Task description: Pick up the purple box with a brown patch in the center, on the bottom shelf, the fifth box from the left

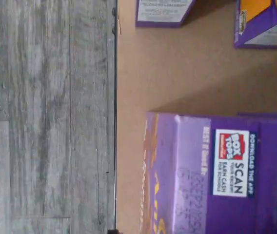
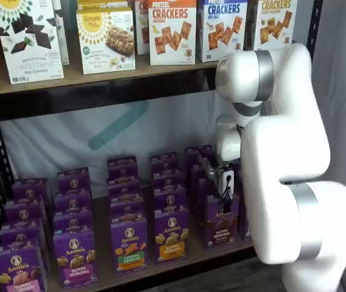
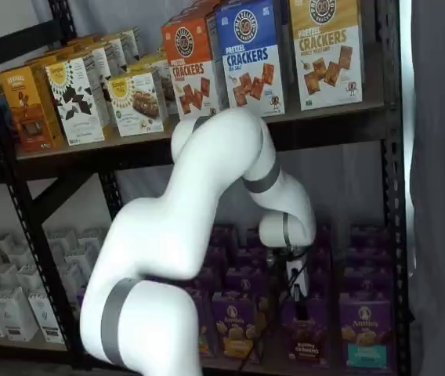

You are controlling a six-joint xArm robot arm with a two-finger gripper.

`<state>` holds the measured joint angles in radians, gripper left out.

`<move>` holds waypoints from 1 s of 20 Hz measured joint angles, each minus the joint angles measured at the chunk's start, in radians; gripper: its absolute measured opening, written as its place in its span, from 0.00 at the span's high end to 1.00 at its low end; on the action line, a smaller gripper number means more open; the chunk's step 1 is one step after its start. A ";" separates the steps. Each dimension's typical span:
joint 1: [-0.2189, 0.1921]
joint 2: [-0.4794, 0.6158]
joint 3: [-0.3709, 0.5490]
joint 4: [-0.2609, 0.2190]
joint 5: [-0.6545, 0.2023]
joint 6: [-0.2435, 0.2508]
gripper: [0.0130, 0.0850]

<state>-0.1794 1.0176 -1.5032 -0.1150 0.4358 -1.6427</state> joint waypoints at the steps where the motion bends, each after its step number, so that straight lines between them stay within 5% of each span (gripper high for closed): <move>1: 0.000 0.004 -0.005 -0.005 0.001 0.004 0.00; 5: -0.002 0.019 -0.011 -0.041 -0.019 0.034 0.00; 20: -0.007 0.029 -0.010 -0.020 -0.052 0.010 0.50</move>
<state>-0.1868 1.0465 -1.5130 -0.1345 0.3837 -1.6325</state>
